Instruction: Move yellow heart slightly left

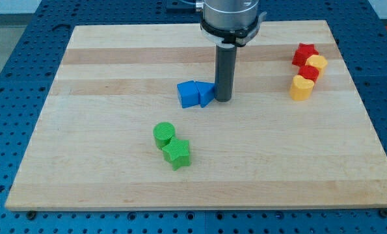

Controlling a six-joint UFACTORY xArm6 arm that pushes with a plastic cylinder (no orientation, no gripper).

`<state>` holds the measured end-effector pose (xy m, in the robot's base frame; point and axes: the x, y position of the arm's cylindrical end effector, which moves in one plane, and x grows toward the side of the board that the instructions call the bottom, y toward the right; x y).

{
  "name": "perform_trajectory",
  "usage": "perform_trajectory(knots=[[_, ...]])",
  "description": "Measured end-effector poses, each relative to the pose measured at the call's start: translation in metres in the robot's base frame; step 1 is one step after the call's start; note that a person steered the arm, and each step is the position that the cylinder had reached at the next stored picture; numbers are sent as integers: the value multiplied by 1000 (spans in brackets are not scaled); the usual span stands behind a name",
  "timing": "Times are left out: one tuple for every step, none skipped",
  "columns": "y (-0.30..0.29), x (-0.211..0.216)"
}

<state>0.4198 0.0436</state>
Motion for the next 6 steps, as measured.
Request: perform_trajectory(knots=[[52, 16], [128, 35], [206, 40], [227, 16], [200, 1], [165, -10]])
